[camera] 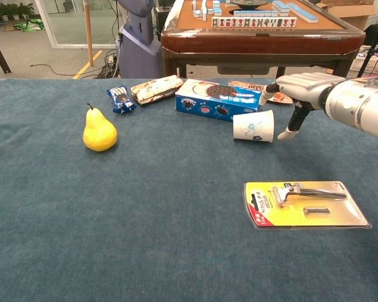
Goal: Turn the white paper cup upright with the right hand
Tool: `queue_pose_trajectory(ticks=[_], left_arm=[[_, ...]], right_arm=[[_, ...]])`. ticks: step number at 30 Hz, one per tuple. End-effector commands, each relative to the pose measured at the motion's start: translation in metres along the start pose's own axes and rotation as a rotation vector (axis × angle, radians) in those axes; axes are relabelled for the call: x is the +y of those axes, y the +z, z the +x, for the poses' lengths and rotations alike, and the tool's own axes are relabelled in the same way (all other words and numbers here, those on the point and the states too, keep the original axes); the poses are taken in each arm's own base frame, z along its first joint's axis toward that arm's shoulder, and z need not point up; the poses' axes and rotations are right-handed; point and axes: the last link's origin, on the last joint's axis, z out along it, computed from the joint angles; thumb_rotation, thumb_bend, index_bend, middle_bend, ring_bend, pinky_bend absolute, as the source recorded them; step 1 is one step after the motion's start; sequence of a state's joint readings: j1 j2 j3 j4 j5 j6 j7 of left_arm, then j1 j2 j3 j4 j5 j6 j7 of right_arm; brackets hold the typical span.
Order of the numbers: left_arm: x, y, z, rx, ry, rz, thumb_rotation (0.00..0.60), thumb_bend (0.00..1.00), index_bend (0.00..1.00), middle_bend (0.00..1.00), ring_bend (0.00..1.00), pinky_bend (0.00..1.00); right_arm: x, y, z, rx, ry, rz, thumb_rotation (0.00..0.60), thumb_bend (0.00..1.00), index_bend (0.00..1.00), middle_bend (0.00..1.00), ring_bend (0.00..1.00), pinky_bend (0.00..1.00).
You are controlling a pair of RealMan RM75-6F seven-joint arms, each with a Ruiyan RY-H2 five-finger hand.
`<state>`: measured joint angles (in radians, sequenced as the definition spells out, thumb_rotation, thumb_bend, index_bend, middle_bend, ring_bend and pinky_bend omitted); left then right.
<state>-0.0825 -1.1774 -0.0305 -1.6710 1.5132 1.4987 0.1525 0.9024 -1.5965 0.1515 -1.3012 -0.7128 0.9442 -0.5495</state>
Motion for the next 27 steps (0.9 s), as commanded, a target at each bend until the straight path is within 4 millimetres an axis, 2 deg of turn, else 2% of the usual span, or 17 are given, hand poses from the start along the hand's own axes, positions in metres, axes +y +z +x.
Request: queue_pose_trajectory(ticks=[1,15,27], left_arm=[[-0.001,0.0,-0.001,-0.002,-0.002,0.001,0.6,0.15,0.25,0.13,0.16,0.13],[-0.004,0.0,-0.003,-0.014,-0.003,0.002,0.6,0.15,0.25,0.13,0.16,0.13],[-0.005,0.001,-0.004,-0.026,-0.005,-0.001,0.6,0.15,0.25,0.13,0.16,0.13]], right_arm=[[-0.004,0.004,-0.002,0.007,0.008,-0.01,0.6,0.14,0.26,0.15,0.0,0.0],[-0.016,0.014,-0.011,0.046,0.016,-0.029,0.6,0.14,0.31,0.18,0.0,0.0],[-0.016,0.021,-0.019,0.045,-0.013,-0.041,0.6,0.2,0.36,0.21,0.01,0.0]])
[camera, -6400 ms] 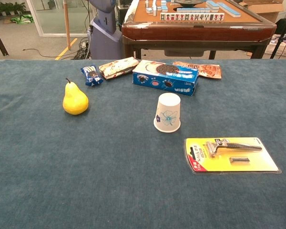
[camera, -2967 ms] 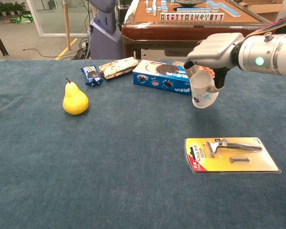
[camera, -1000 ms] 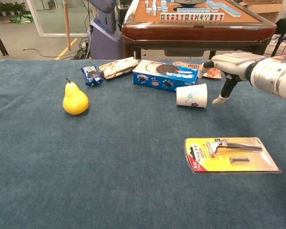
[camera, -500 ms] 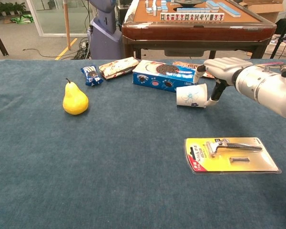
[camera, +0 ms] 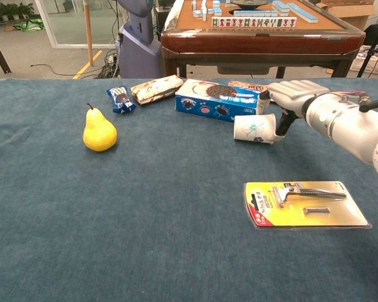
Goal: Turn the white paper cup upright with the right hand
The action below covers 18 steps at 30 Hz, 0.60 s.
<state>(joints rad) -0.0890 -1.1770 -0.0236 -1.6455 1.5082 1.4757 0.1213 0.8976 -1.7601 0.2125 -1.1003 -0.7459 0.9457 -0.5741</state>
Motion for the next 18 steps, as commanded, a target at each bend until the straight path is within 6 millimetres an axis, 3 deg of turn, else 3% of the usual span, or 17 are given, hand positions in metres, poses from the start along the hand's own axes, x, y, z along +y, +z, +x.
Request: queue_pose_trajectory(ticks=[1,9,18], left_arm=[[0.0,0.0,0.0,0.0,0.0,0.001,0.6,0.15,0.25,0.13,0.16,0.13],[-0.002,-0.001,0.001,-0.001,0.002,0.006,0.6,0.15,0.25,0.13,0.16,0.13],[0.0,0.0,0.001,-0.006,0.003,-0.002,0.6,0.15,0.25,0.13,0.16,0.13]], right_arm=[[-0.001,0.001,0.0,0.001,-0.007,0.005,0.6,0.22,0.37,0.22,0.02,0.0],[-0.005,-0.003,0.012,0.038,-0.091,0.08,0.6,0.32,0.43,0.26,0.05,0.0],[-0.011,-0.019,0.055,0.134,-0.453,0.234,0.6,0.33,0.43,0.26,0.05,0.0]])
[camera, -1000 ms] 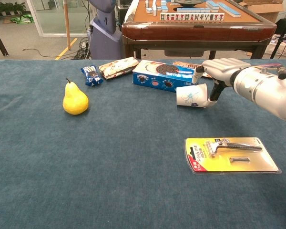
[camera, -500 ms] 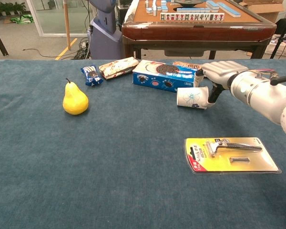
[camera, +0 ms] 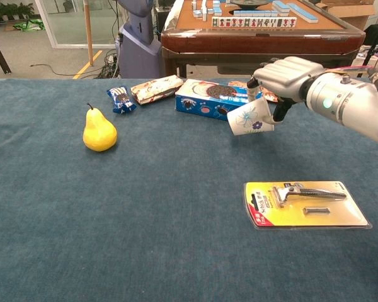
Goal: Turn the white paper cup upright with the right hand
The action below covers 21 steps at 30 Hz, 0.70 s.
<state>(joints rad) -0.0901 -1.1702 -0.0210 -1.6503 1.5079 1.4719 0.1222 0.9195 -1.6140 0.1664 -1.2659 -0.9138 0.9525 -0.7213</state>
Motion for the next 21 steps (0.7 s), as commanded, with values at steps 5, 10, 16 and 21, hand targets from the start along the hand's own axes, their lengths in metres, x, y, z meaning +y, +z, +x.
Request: queue_pose_trajectory(ticks=[5,10,16,21], left_arm=[[0.001,0.0,0.0,-0.003,0.0,-0.002,0.6,0.15,0.25,0.13,0.16,0.13],[0.001,-0.002,0.0,-0.005,0.002,0.001,0.6,0.15,0.25,0.13,0.16,0.13],[0.0,-0.003,0.0,-0.012,0.004,0.002,0.6,0.15,0.25,0.13,0.16,0.13],[-0.001,-0.004,0.0,-0.014,0.008,0.007,0.6,0.15,0.27,0.13,0.16,0.11]], right_arm=[[0.001,-0.007,0.03,0.038,-0.406,0.123,0.6,0.33,0.43,0.26,0.05,0.0],[-0.002,-0.009,0.03,0.025,-0.603,0.159,0.6,0.33,0.43,0.26,0.05,0.0],[-0.009,-0.012,0.017,-0.025,-0.74,0.193,0.6,0.33,0.4,0.21,0.03,0.0],[-0.016,-0.013,0.008,-0.062,-0.767,0.215,0.6,0.33,0.31,0.17,0.0,0.0]])
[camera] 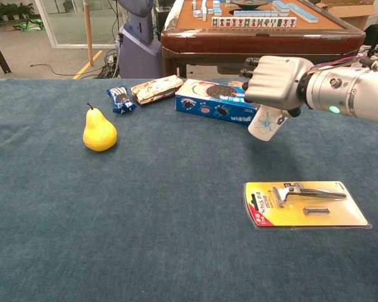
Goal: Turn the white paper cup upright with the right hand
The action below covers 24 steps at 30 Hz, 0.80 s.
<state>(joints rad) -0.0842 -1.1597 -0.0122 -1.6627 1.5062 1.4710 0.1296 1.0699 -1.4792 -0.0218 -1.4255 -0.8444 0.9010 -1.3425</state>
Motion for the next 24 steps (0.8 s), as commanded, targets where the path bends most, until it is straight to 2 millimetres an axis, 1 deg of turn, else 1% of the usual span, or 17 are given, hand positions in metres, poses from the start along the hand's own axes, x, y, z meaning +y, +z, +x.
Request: queue_pose_trajectory(ticks=[1,3,5,8,11,15,19,20,24], left_arm=[[0.0,0.0,0.0,-0.001,0.005,0.001,0.6,0.15,0.28,0.13,0.16,0.1],[0.0,-0.001,0.0,0.0,0.002,0.002,0.6,0.15,0.29,0.13,0.16,0.09],[-0.001,-0.001,0.0,0.004,0.003,0.003,0.6,0.15,0.3,0.13,0.16,0.08],[-0.001,0.0,0.0,0.002,0.002,0.003,0.6,0.15,0.3,0.13,0.16,0.08],[-0.001,0.0,0.0,0.003,0.002,0.003,0.6,0.15,0.3,0.13,0.16,0.08],[-0.002,0.0,0.0,0.003,0.003,0.005,0.6,0.15,0.3,0.13,0.16,0.08],[-0.001,0.002,0.001,0.003,0.006,0.0,0.6,0.15,0.3,0.13,0.16,0.08],[-0.001,0.002,0.001,0.005,0.007,0.0,0.6,0.15,0.3,0.13,0.16,0.08],[0.0,0.005,0.002,0.008,0.011,-0.007,0.6,0.15,0.3,0.13,0.16,0.08]], right_arm=[[-0.009,0.001,0.001,-0.015,-0.021,0.028,0.6,0.33,0.27,0.16,0.0,0.0],[-0.011,0.002,0.002,-0.017,-0.023,0.033,0.6,0.33,0.17,0.14,0.0,0.0],[-0.014,0.002,0.004,-0.014,-0.015,0.038,0.6,0.33,0.09,0.11,0.0,0.0],[-0.016,0.002,0.006,-0.011,0.009,0.04,0.6,0.33,0.01,0.08,0.0,0.0],[-0.016,0.001,0.011,0.002,0.071,0.034,0.6,0.32,0.0,0.04,0.0,0.0],[-0.004,-0.007,0.021,0.033,0.226,-0.004,0.6,0.32,0.0,0.03,0.0,0.0],[0.016,-0.026,0.023,0.055,0.433,-0.059,0.6,0.32,0.0,0.04,0.0,0.0],[0.022,-0.033,0.022,0.06,0.508,-0.08,0.6,0.32,0.0,0.06,0.0,0.0],[0.041,-0.056,0.016,0.086,0.707,-0.164,0.6,0.32,0.0,0.13,0.0,0.0]])
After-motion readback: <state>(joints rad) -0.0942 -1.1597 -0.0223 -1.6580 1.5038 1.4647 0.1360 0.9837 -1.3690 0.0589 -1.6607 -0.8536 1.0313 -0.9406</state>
